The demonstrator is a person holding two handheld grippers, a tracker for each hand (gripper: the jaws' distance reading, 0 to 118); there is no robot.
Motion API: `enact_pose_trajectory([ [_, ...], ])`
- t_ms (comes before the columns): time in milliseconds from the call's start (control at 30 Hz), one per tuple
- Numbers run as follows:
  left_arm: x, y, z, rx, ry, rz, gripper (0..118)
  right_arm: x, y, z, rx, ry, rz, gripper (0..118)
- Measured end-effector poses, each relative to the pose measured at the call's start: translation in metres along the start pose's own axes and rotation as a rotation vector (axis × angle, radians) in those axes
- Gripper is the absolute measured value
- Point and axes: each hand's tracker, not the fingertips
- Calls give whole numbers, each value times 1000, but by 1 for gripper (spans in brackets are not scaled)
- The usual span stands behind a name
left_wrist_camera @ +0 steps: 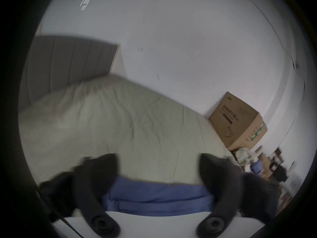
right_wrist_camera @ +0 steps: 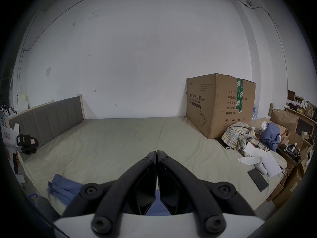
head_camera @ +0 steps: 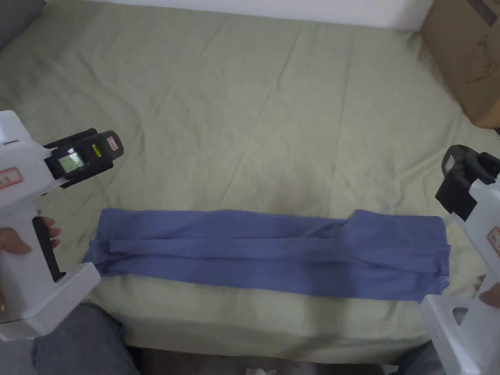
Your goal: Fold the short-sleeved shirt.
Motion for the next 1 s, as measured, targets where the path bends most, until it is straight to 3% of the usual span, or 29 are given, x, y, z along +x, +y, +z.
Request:
enact_pose_trajectory([
  [100, -42, -3, -13, -92, -71, 120, 118, -6, -1, -5, -19, -9, 2, 0],
  [167, -68, -10, -27, -205, -78, 179, 118, -9, 0, -8, -25, -18, -43, 0],
  [333, -102, -37, -60, -412, 8, 209, 118, -20, 2, -17, -54, -8, -27, 0],
  [467, -120, -54, -74, -470, -37, 326, 118, -28, 2, -22, -75, -9, -13, 0],
  [667, -123, -64, -79, -457, -56, 377, 116, -33, 0, -27, -89, -19, 33, 0],
  [733, -123, -64, -79, -457, -108, 417, 104, -33, -1, -29, -100, -14, 35, 0],
  [800, -122, -66, -82, -465, -104, 417, 73, -35, -1, -29, -102, -11, 37, 0],
  [1000, -109, -71, -88, -499, -42, 361, 14, -32, -3, -28, -106, -21, 52, 0],
])
